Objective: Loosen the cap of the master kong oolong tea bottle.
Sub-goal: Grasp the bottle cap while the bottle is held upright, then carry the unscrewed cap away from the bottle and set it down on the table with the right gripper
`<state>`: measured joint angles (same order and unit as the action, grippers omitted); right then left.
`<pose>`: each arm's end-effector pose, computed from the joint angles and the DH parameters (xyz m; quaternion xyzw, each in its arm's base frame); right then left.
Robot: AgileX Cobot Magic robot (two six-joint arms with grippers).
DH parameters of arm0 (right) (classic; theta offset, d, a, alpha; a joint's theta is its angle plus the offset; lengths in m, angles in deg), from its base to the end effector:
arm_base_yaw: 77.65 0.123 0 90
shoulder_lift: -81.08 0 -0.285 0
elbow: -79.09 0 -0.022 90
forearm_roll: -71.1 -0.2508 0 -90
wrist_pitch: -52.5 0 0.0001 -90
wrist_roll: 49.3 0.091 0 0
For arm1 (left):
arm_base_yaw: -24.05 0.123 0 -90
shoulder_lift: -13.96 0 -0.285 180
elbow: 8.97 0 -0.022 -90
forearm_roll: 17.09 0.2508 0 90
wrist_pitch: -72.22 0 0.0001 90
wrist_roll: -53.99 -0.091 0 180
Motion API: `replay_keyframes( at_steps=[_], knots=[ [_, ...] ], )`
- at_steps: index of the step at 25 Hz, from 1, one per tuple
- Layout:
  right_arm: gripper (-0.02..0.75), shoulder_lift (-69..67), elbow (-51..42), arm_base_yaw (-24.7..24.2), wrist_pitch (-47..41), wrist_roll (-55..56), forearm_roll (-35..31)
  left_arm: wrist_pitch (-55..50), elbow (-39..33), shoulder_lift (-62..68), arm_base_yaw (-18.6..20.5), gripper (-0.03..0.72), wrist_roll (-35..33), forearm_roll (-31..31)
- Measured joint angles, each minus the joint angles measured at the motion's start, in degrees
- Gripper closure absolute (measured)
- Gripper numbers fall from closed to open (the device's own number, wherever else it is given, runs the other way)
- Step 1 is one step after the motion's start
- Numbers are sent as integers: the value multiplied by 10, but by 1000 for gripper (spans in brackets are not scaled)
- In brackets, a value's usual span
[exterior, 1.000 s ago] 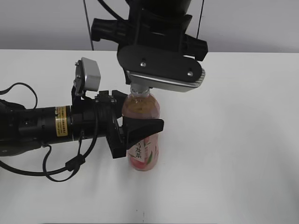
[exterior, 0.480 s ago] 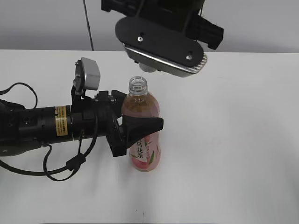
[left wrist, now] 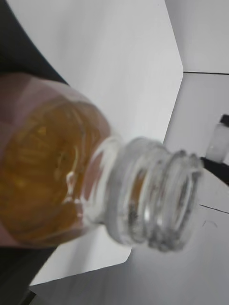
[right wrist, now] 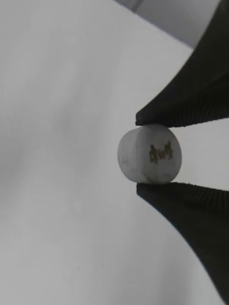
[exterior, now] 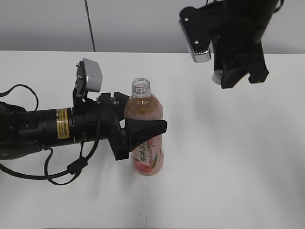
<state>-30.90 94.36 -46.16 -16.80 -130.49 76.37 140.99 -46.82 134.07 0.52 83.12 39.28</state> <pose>0.3284 0.1920 0.2919 -0.8313 0.5405 -0.0917 0.0916 0.2592 -0.1898 0.1323 0.4028 0.6393 -0.4463 0.4795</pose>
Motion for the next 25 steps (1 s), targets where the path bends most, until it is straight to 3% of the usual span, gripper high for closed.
replay_keyframes(
  at_steps=[7, 13, 19, 22, 25],
  knots=[
    [463, -37, -100, -85, 1, 197, -83, 0, 0, 0, 0, 236, 0, 0],
    [463, -109, -178, -98, 46, 389, -72, 0, 0, 0, 0, 236, 0, -1],
    [459, -149, -189, -98, 112, 496, -67, 0, 0, 0, 0, 236, 0, -1],
    [401, -151, -189, -98, 127, 521, -67, 0, 0, 0, 0, 237, 0, -1],
    [292, -152, -189, -98, 129, 542, -68, 0, 0, 0, 0, 237, 0, -1]
  ],
)
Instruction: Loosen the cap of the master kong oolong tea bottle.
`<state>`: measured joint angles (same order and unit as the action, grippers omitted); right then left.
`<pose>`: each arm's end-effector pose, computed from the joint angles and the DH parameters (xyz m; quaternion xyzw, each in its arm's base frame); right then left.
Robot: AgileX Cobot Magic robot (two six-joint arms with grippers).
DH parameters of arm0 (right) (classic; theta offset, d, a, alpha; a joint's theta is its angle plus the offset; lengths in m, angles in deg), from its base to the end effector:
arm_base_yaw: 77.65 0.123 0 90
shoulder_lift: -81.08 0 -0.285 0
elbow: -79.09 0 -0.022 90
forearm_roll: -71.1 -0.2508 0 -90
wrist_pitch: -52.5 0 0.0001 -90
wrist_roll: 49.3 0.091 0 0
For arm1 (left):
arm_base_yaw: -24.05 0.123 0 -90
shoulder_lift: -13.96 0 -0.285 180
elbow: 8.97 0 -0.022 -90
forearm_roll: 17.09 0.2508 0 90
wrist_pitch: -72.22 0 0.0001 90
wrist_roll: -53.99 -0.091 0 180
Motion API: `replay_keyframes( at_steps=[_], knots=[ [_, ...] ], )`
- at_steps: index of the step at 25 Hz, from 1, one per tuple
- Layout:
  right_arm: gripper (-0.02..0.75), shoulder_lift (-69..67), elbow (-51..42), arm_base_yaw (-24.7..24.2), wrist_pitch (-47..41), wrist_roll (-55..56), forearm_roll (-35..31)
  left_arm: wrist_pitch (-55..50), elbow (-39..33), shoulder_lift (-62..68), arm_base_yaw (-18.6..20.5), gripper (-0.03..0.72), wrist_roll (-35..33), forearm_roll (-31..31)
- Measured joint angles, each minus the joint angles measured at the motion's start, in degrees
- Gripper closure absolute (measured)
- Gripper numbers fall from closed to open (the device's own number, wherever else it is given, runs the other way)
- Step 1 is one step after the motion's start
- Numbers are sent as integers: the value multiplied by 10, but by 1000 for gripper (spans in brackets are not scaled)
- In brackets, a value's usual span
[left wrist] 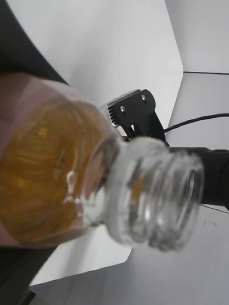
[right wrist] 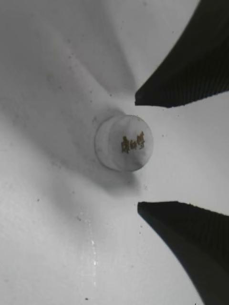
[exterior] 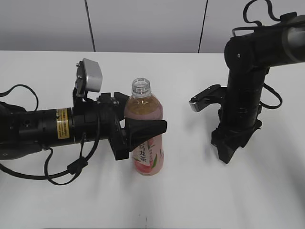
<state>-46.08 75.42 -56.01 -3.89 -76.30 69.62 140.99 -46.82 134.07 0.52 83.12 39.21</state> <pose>0.3384 0.1363 0.1126 0.4039 -0.9126 -0.0132 0.0624 0.2593 -0.1898 0.1323 0.4023 0.6395 -0.4462 0.4797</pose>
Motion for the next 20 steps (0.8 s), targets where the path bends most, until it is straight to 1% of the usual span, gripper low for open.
replay_keyframes(
  at_steps=[2, 3, 4, 8, 11, 14, 17, 20],
  knots=[
    [208, 0, 0, 0, -8, 25, 1, 0, 0, 0, 0, 237, 0, 0],
    [178, 0, 1, 0, -17, 36, 4, 0, 0, 0, 0, 237, 0, 0],
    [167, 0, 3, 0, -30, 52, 6, 0, 0, 0, 0, 237, 0, 0],
    [166, 30, 6, 0, -84, 98, 9, 1, 0, 0, 0, 236, 0, 0],
    [166, 87, 6, 0, -114, 126, -7, 0, 0, 0, 0, 202, 0, 0],
    [166, 153, -1, 0, -123, 140, -38, -3, 0, 0, 0, 161, 0, 1],
    [166, 216, -31, 0, -127, 143, -55, -4, 0, -1, 0, 141, 0, 0],
    [166, 279, -86, 0, -127, 143, -56, -5, 0, -7, 0, 133, 0, 0]
  ],
)
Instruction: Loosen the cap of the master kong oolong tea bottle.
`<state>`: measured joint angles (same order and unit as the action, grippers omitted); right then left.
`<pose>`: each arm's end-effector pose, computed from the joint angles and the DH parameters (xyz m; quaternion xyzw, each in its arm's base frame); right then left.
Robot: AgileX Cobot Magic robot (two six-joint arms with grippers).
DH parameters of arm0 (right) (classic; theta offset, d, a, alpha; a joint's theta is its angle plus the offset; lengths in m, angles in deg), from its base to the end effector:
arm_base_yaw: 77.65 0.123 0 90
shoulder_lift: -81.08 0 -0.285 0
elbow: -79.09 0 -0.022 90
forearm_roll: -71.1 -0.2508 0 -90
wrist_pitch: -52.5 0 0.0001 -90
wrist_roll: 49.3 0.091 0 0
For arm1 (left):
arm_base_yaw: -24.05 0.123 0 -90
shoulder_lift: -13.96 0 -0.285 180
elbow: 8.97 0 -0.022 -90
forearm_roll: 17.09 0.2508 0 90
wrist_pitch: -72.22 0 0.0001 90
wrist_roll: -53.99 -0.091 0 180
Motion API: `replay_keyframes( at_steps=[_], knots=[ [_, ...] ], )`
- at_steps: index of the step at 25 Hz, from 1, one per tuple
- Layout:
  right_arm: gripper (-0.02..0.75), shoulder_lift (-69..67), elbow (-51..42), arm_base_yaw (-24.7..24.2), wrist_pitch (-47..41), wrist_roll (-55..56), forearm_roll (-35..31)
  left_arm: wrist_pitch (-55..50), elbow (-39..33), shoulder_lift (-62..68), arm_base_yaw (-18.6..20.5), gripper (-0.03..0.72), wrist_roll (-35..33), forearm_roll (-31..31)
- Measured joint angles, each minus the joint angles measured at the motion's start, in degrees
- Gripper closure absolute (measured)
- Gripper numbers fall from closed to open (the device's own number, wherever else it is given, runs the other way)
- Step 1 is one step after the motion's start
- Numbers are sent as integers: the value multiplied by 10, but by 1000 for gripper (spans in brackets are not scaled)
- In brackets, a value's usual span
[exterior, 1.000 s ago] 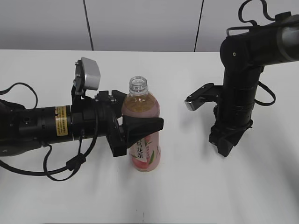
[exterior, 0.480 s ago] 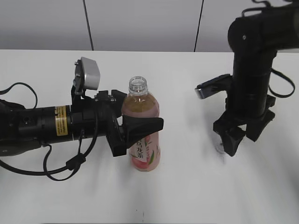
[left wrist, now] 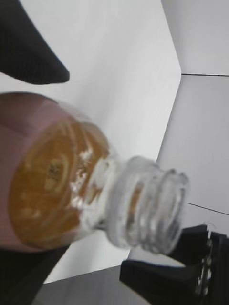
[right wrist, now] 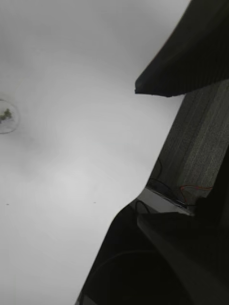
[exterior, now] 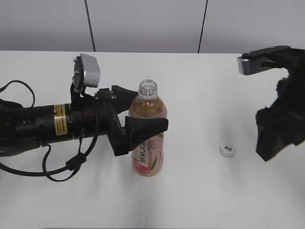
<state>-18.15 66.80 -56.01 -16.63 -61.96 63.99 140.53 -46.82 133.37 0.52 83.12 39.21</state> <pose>0.2622 0.1153 0.2424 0.2729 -0.9603 -0.0572 0.0102 0.2593 -0.1896 0.1355 0.4043 0.6382 -0.4428 0.4828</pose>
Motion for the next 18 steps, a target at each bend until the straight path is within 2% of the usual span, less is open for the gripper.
replay_keyframes(
  at_steps=[6, 14, 18],
  knots=[
    [166, 154, -114, 0, -5, 1, -1, -5, 0, -38, 0, 104, 5, -9],
    [166, 340, -256, 0, 9, 1, -1, -8, 0, -100, 0, 102, 32, -9],
    [166, 445, -310, 0, 46, 1, -1, -21, 0, -128, 0, 101, 50, -9]
  ],
)
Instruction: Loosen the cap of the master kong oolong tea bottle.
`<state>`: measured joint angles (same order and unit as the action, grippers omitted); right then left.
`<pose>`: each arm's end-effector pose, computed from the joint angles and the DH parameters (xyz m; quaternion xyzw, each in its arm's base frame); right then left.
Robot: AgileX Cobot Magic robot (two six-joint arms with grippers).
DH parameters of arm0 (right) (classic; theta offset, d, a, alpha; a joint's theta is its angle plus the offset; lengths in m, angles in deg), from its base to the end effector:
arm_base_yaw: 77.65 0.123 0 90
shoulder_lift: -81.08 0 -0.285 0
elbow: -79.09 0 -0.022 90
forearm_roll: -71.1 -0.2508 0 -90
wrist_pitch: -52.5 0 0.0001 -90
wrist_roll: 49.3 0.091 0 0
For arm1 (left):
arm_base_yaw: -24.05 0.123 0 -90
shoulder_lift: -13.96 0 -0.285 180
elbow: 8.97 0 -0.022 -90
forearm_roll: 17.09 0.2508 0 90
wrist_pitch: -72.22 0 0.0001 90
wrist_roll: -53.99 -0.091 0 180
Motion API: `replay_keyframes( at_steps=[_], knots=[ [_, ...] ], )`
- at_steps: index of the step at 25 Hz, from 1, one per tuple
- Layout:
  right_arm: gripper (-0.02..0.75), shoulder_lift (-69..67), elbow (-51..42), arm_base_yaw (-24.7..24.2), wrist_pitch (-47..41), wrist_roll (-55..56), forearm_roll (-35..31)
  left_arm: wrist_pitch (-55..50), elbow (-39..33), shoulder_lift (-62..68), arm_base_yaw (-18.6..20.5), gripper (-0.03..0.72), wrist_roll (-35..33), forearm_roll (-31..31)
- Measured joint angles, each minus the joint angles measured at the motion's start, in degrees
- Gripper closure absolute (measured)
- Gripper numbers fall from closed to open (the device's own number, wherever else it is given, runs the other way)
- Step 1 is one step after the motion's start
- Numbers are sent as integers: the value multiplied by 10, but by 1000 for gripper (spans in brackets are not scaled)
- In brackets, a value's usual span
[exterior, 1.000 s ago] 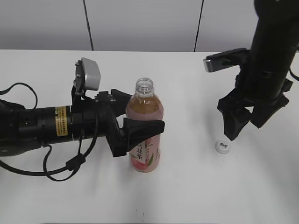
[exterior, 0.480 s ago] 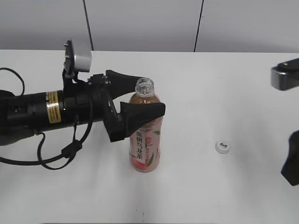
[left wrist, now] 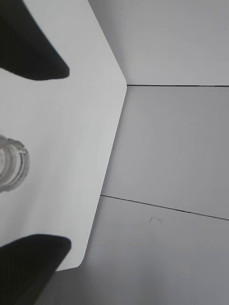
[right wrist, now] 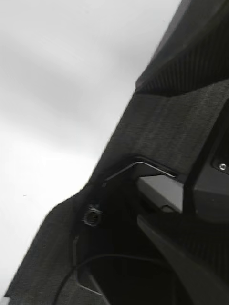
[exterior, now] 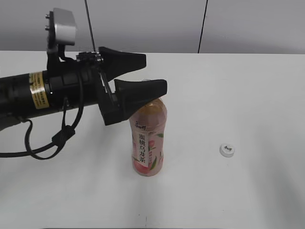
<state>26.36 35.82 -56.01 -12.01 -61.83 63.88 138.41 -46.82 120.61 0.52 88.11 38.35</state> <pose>0.1023 0.0517 0.2564 -0.2725 0.9482 0.0722 0.1466 0.2523 -0.1846 0.2021 0.3951 0.5980 -0.4388 0.5420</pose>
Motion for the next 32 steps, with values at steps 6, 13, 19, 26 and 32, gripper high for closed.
replay_keyframes(
  at_steps=[6, 13, 19, 26, 32],
  knots=[
    [166, 162, -28, 0, 50, 0, 2, -57, 0, -51, 0, 101, 42, 8],
    [166, 266, -33, 0, 39, 0, 2, -112, 0, -118, 1, 101, 105, 31],
    [166, 283, -44, 0, 18, 7, 5, -152, 0, -184, 1, 101, 170, 76],
    [166, 283, -44, 0, 17, 8, 6, -323, 0, -262, 1, 101, 192, 159],
    [166, 283, -44, 0, 17, 9, 6, -600, 0, -267, 1, 104, 192, 68]
  ],
)
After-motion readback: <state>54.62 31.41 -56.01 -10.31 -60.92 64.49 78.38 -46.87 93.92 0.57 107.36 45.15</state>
